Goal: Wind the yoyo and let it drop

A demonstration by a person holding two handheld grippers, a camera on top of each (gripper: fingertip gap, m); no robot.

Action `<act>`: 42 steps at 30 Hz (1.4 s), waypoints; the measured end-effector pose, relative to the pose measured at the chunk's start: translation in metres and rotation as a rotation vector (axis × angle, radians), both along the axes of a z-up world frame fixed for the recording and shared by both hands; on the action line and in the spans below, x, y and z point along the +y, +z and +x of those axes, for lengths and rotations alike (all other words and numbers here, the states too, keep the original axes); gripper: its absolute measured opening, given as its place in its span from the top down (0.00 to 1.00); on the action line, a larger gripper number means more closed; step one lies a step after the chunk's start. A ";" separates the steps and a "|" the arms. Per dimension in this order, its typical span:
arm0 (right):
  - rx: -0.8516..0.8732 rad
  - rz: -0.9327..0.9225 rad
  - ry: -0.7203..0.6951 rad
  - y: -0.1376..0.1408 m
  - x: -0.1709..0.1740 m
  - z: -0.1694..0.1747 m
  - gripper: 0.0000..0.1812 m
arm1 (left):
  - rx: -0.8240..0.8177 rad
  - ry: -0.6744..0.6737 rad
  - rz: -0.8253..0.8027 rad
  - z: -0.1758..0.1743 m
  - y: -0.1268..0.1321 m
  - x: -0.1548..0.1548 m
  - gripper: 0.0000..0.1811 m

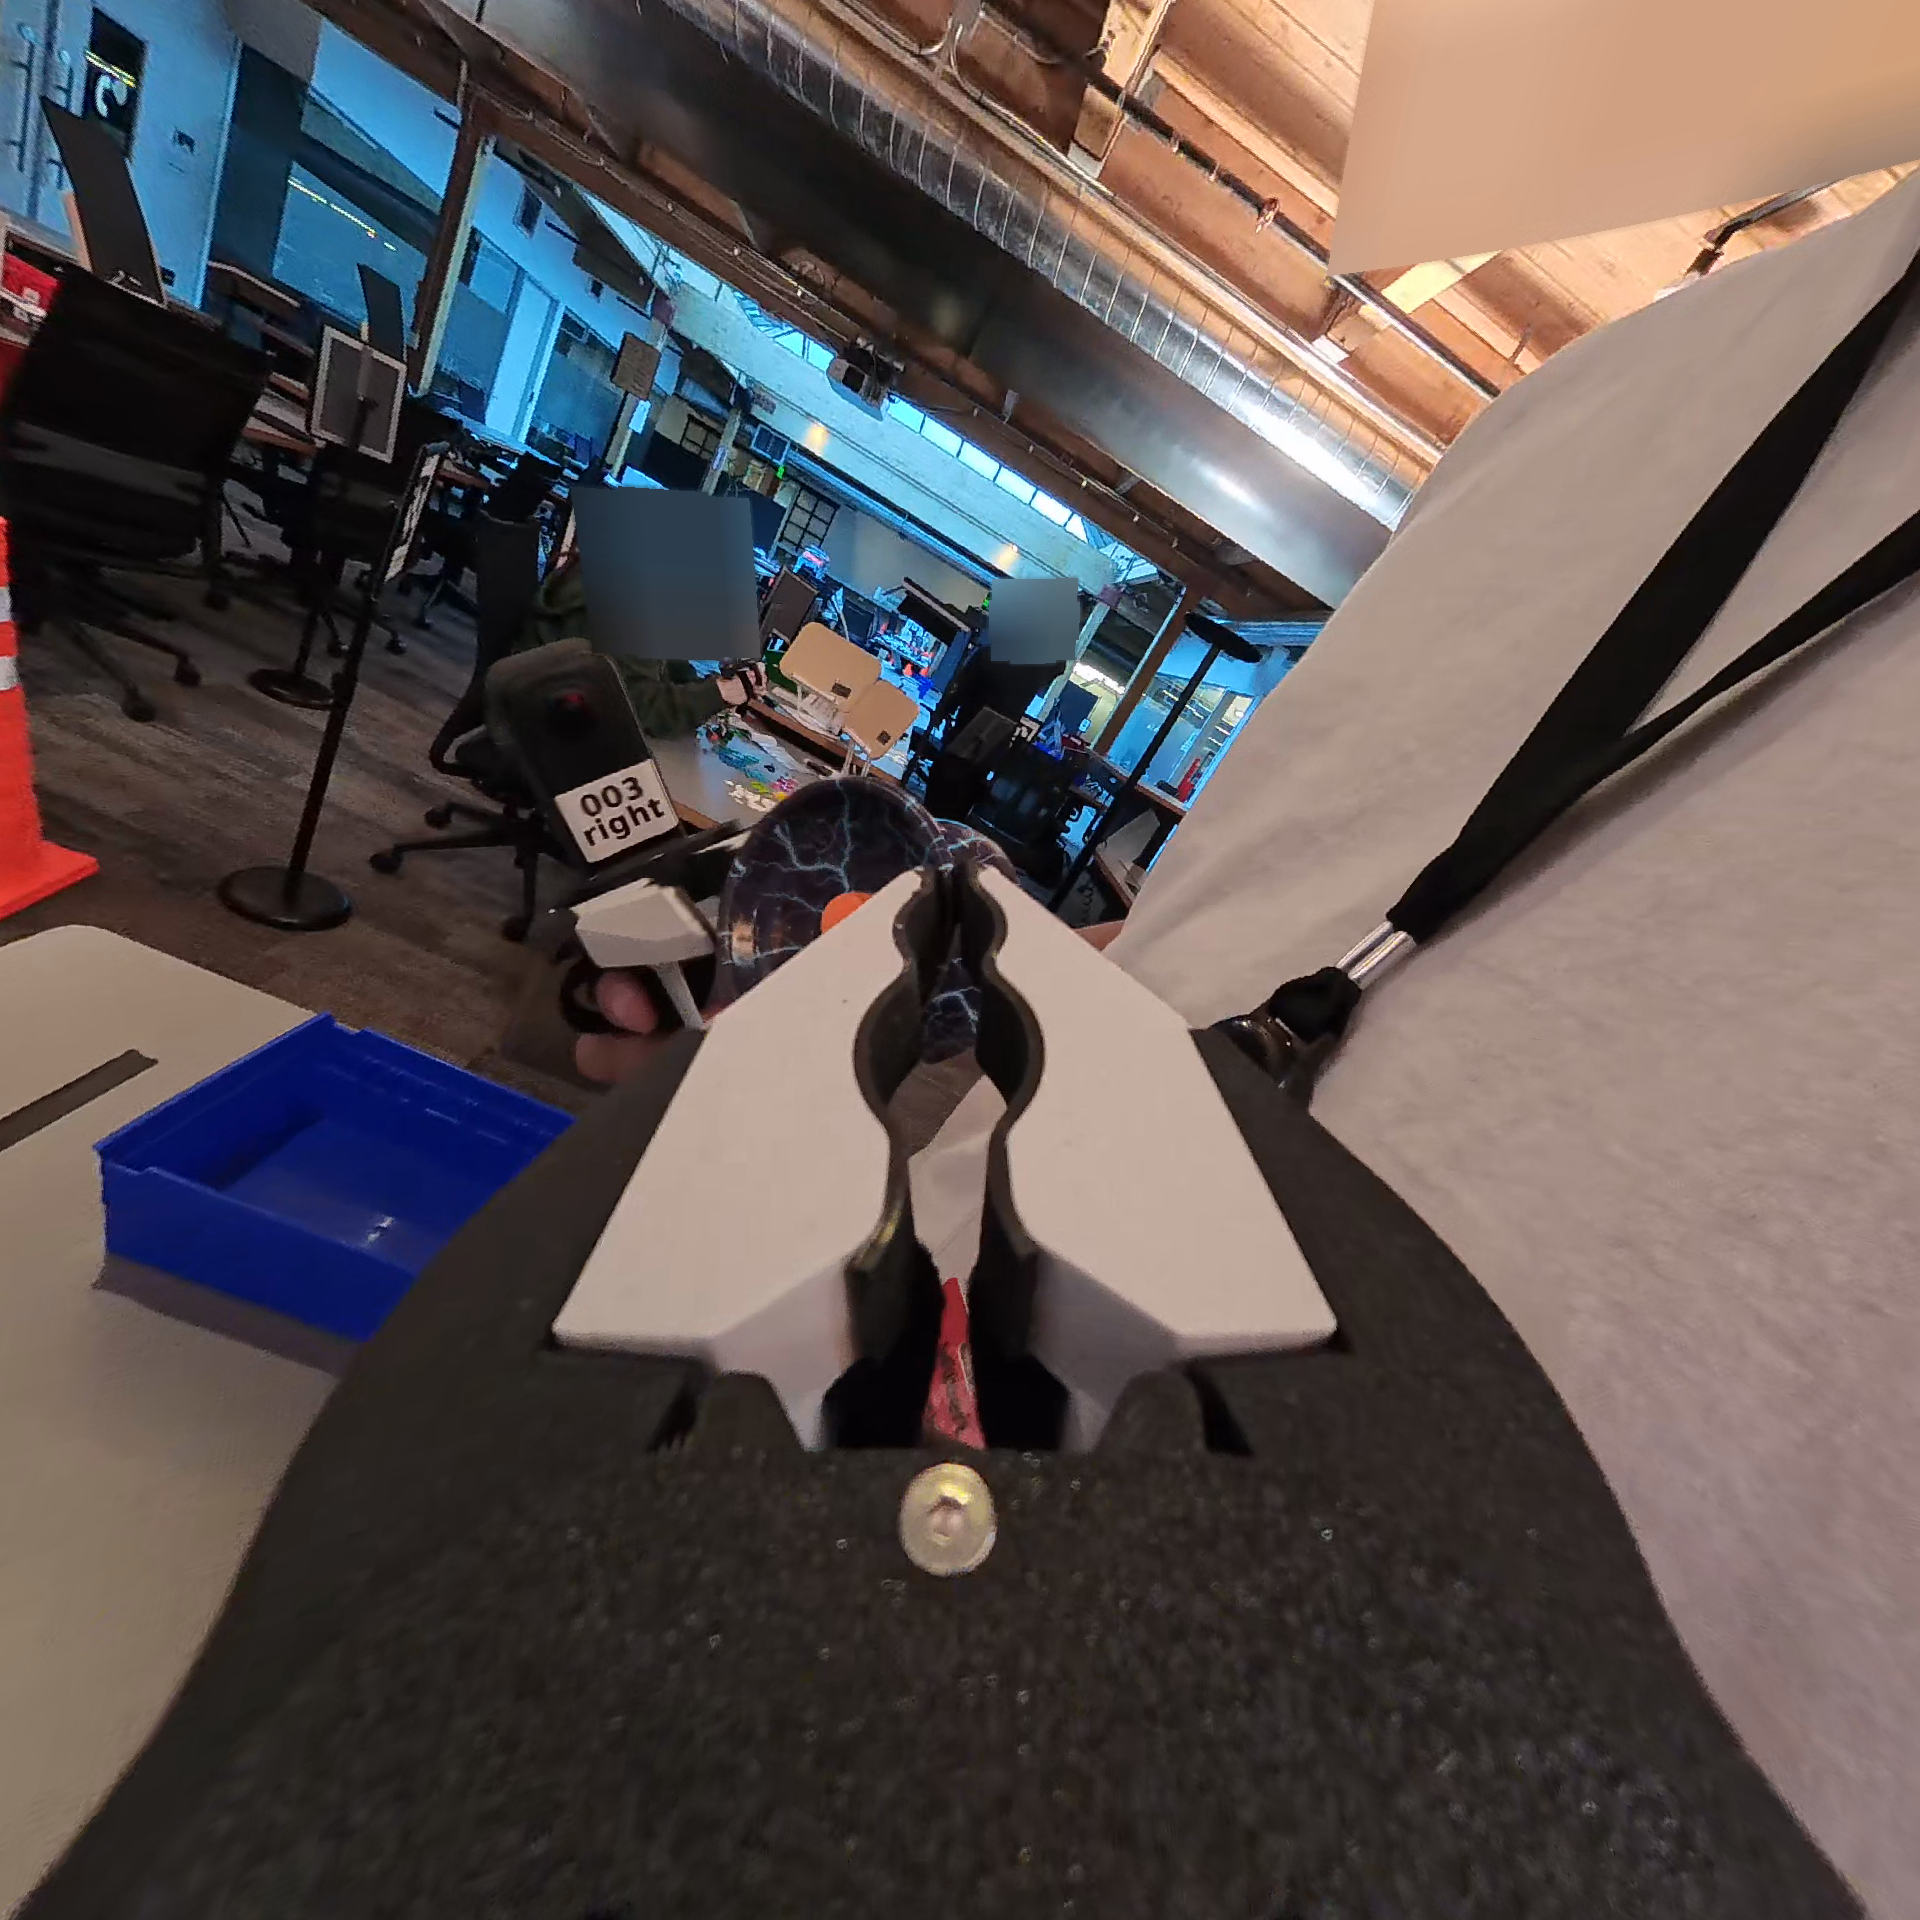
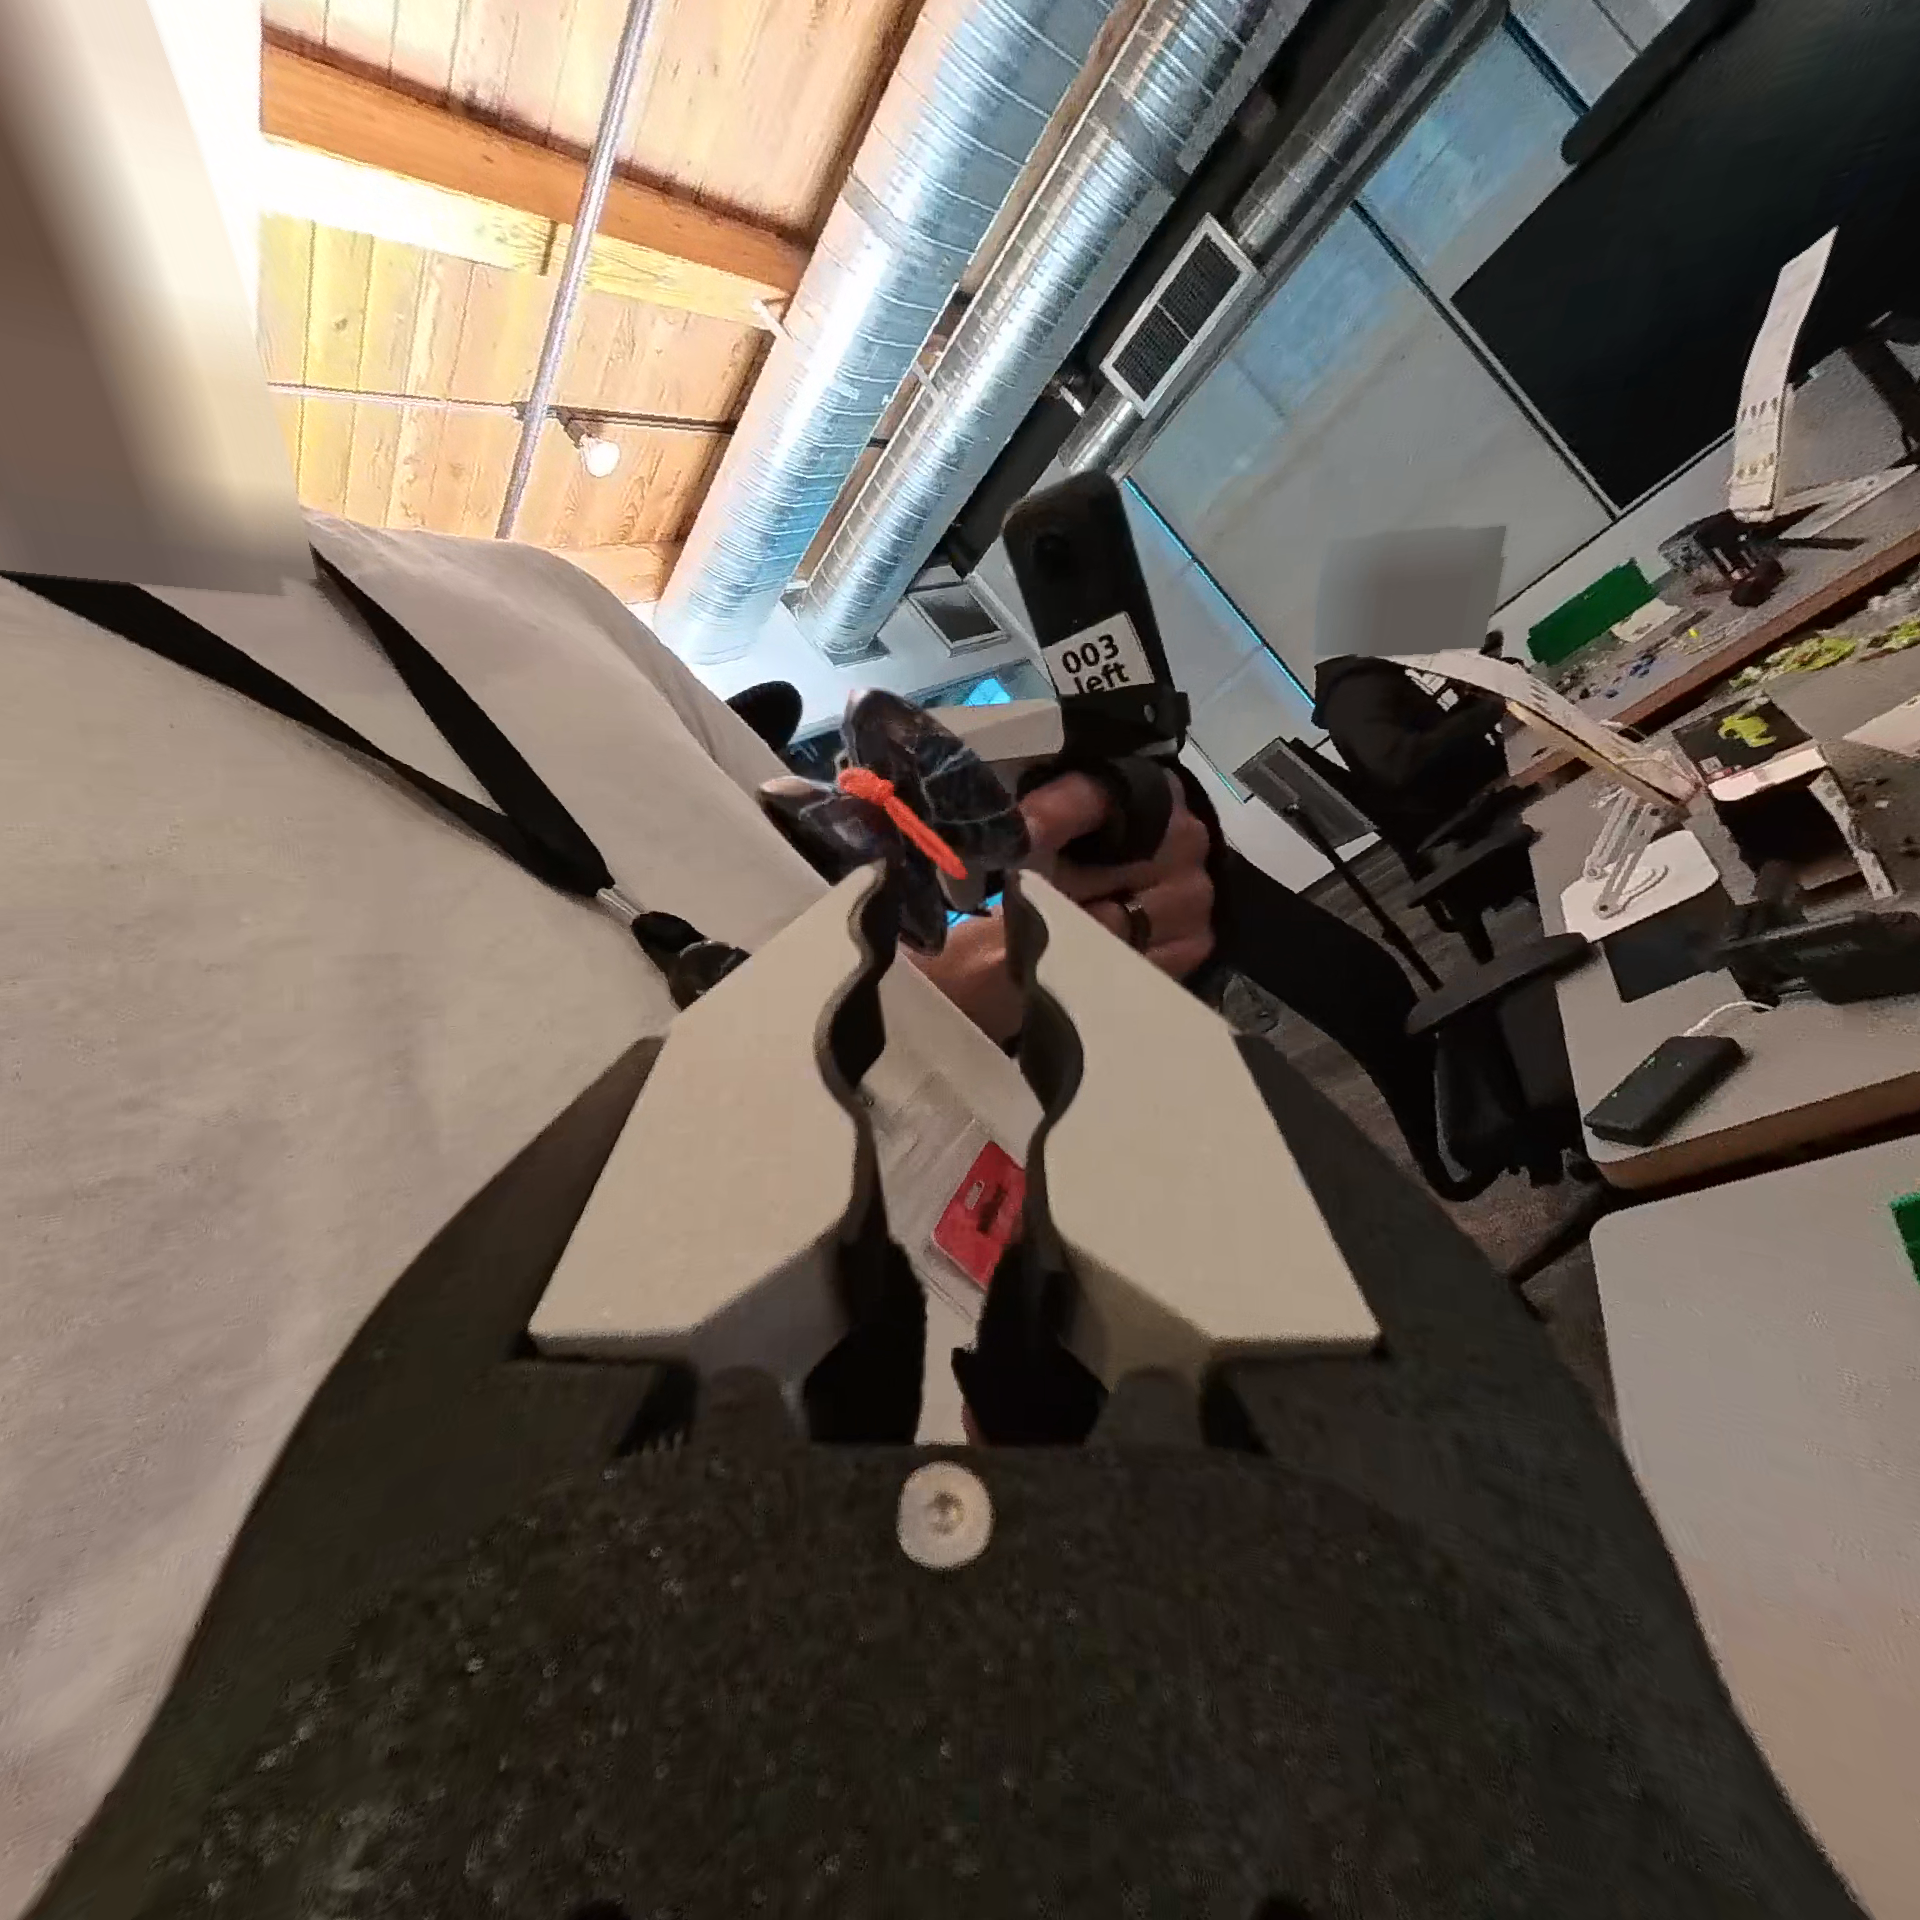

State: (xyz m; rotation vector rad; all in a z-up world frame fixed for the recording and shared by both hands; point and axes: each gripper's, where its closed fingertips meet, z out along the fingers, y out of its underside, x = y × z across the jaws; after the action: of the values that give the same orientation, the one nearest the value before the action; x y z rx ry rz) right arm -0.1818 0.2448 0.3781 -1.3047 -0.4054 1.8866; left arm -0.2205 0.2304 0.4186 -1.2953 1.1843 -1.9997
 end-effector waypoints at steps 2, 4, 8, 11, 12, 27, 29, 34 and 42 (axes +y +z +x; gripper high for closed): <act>-0.001 0.009 0.000 0.000 0.001 -0.003 0.89 | 0.002 0.002 -0.005 0.000 0.000 0.001 1.00; 0.011 0.010 0.001 0.000 0.001 -0.004 0.89 | 0.004 -0.006 -0.008 0.001 -0.001 0.000 1.00; 0.037 0.000 0.006 0.000 0.003 -0.007 0.89 | 0.011 -0.016 -0.005 0.003 -0.002 -0.001 1.00; 0.054 0.003 0.012 0.000 0.003 -0.008 0.90 | 0.019 -0.023 -0.003 0.004 -0.003 -0.002 1.00; 0.063 0.004 0.011 0.001 0.003 -0.008 0.91 | 0.020 -0.023 -0.002 0.005 -0.004 -0.002 1.00; -0.077 0.102 -0.157 0.002 0.009 0.006 1.00 | 0.082 0.026 0.072 0.008 -0.013 0.010 1.00; -0.219 0.101 -0.246 -0.006 0.019 0.012 1.00 | 0.106 0.054 0.108 0.009 -0.016 0.014 1.00; -0.635 0.207 -0.461 -0.018 0.035 0.023 1.00 | 0.189 0.121 0.202 0.017 -0.027 0.019 1.00; -1.213 0.481 -0.932 -0.007 0.051 0.062 1.00 | 0.297 0.290 0.303 0.058 -0.048 0.025 1.00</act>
State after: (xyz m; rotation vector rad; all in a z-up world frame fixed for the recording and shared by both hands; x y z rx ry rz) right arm -0.1202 0.2954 0.3711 -1.7174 -0.6269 0.0879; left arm -0.1622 0.2558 0.3711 -1.5363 1.2866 -1.3976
